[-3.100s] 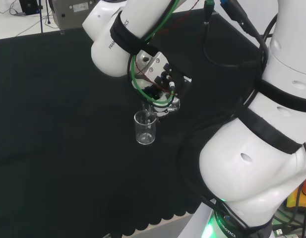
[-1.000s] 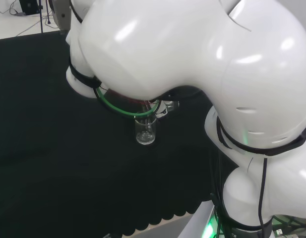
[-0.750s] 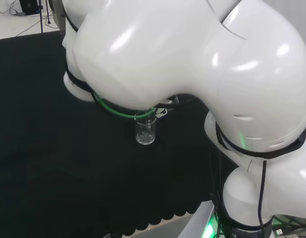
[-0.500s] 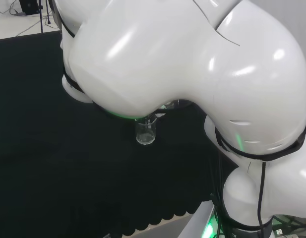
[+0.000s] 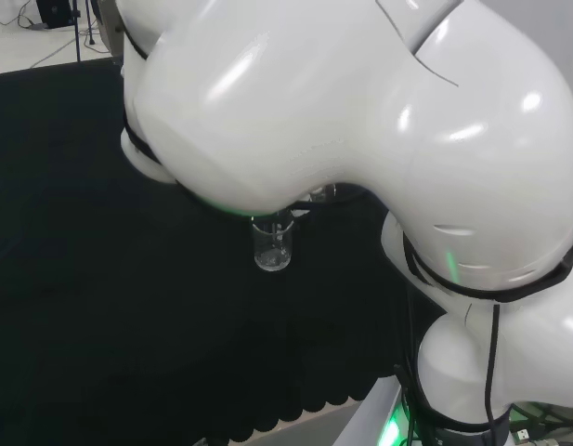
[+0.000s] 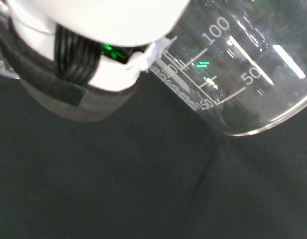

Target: Pour the water from the handheld beaker into the one on the table.

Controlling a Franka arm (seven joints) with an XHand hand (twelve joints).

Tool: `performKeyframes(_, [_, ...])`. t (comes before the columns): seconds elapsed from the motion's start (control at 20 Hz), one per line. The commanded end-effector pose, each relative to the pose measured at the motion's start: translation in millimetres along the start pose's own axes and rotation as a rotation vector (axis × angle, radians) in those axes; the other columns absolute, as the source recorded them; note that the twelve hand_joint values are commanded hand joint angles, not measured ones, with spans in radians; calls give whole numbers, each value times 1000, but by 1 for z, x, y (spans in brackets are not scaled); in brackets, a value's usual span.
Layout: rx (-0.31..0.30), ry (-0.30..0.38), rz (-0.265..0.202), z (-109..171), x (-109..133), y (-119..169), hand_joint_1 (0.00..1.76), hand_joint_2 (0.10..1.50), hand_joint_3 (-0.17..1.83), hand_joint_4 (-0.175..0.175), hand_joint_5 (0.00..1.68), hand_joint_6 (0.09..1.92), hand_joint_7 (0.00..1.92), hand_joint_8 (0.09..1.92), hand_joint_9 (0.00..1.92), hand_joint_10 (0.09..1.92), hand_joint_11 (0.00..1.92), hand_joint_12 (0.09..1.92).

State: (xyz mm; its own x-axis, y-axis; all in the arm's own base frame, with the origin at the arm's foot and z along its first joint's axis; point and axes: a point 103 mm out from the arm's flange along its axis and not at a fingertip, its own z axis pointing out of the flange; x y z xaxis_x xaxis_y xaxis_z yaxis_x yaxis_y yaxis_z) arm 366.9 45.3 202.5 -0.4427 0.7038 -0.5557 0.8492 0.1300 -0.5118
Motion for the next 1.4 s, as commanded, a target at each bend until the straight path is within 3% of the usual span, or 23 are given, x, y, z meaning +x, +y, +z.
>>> performKeyframes(0.05, [-93, 308, -13, 6, -23, -2, 1209, 754, 396, -109, 1444, 245, 1880, 87, 1920, 119, 1531, 465])
performKeyframes(0.4, [-170, 526, -46, 21, -46, -1, 1207, 755, 396, -102, 1440, 252, 1875, 87, 1914, 110, 1531, 464])
performKeyframes(0.7, [-288, 658, -76, 30, -54, 7, 1196, 773, 376, -65, 1405, 320, 1859, 87, 1900, 87, 1532, 459])
performKeyframes(1.05, [-418, 859, -115, 33, -61, 33, 1194, 778, 370, -60, 1393, 342, 1853, 87, 1900, 87, 1534, 460])
performKeyframes(1.4, [-455, 945, -135, 35, -66, 75, 1191, 780, 369, -52, 1387, 356, 1845, 87, 1887, 87, 1538, 463])
